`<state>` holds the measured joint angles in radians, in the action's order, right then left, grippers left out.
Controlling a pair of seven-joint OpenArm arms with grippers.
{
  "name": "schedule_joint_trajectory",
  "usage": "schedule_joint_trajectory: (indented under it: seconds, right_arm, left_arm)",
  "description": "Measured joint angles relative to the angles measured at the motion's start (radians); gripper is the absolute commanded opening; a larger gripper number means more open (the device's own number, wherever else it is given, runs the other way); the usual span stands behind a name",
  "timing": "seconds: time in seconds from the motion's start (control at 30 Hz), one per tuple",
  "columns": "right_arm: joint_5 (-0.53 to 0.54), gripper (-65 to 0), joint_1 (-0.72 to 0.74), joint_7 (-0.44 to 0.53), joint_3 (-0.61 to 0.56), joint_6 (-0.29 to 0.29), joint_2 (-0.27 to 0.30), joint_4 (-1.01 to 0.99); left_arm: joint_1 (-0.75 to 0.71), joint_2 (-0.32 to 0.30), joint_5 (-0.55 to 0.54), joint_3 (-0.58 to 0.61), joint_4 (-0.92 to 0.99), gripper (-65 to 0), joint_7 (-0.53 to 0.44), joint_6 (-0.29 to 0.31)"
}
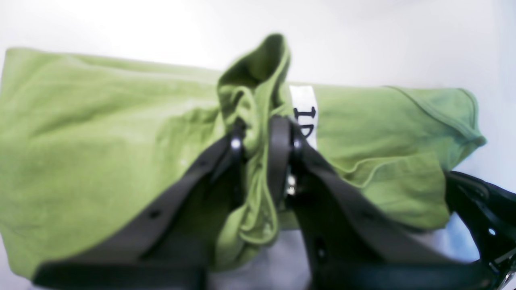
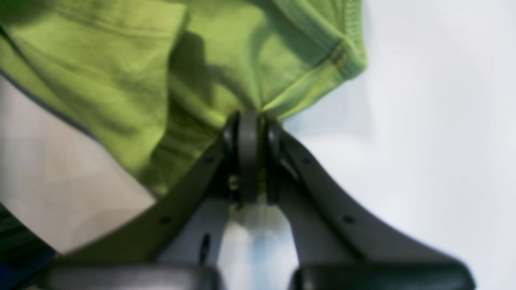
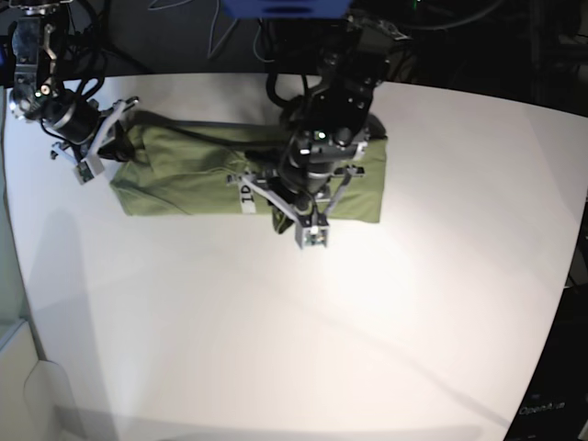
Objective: Fold the T-shirt properly
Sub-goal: 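Fold the strip's end with the left gripper toward the right gripper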
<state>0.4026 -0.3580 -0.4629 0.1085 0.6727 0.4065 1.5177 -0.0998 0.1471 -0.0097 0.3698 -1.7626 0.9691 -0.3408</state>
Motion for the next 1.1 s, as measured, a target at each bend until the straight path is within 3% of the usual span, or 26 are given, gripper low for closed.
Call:
schedule_joint_trajectory:
  seconds: [1.1]
  right_arm:
    - [0.000,-63.7,-0.002,0.001,0.000,0.000,0.000,0.000]
  left_arm:
    - [0.033,0.000,-0.026,0.005,0.042,-59.8,-0.068,0.000]
